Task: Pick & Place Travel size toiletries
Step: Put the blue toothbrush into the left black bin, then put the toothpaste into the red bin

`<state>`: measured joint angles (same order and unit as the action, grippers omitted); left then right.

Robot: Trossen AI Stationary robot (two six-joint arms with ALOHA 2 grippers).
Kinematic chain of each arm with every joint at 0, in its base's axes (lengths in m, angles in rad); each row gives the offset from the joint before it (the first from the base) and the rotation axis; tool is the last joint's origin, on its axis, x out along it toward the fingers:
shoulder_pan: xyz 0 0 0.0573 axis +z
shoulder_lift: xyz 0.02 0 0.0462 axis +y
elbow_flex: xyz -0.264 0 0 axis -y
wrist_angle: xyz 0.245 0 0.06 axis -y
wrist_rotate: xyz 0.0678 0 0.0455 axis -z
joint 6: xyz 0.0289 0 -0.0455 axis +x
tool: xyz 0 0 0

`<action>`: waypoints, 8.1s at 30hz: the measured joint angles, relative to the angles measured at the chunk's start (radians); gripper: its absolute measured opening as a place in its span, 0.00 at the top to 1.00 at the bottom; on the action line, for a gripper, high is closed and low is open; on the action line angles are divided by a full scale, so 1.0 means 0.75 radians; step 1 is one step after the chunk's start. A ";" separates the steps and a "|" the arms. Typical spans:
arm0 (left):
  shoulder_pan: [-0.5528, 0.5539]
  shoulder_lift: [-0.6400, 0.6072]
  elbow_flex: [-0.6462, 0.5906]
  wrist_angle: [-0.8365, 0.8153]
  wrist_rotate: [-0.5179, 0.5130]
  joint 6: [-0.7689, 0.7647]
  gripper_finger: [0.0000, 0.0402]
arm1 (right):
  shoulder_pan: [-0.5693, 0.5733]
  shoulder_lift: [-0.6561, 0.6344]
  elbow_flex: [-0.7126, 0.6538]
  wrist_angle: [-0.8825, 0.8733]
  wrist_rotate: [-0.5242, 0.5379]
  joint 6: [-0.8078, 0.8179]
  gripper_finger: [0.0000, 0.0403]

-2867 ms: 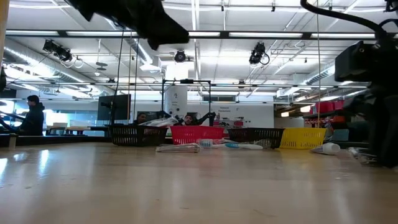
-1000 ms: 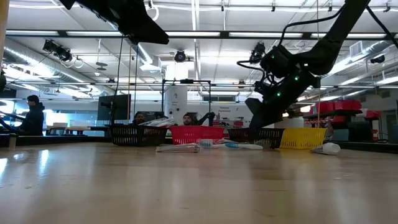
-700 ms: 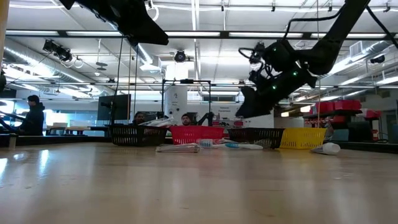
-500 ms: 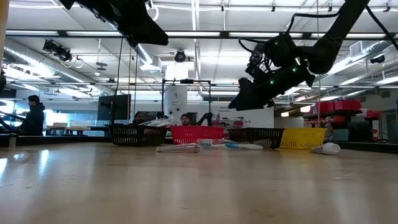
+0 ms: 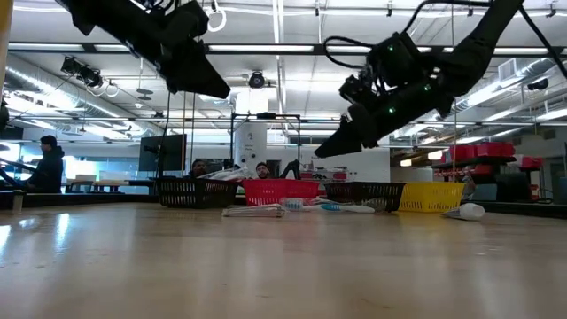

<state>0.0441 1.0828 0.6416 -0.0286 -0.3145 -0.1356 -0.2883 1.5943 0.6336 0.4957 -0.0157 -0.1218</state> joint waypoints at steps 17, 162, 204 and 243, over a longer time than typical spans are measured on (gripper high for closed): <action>0.000 -0.046 0.034 0.077 0.173 0.169 0.71 | 0.028 0.294 0.396 -0.633 0.122 0.054 0.53; -0.061 0.241 -0.100 0.593 -0.426 -0.026 0.93 | 0.149 0.103 0.498 -0.133 0.129 0.178 0.63; 0.692 0.520 0.166 -0.415 0.105 -0.088 0.73 | 0.128 0.099 0.497 -0.547 0.268 0.176 0.57; 0.298 0.519 0.561 -0.577 -0.193 -0.223 0.65 | 0.534 -0.105 0.303 -1.869 0.164 1.624 0.43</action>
<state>0.2676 1.4719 1.0622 -0.4616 -0.4595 -0.3029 0.1120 1.5158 0.8611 -0.9059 0.1072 1.0962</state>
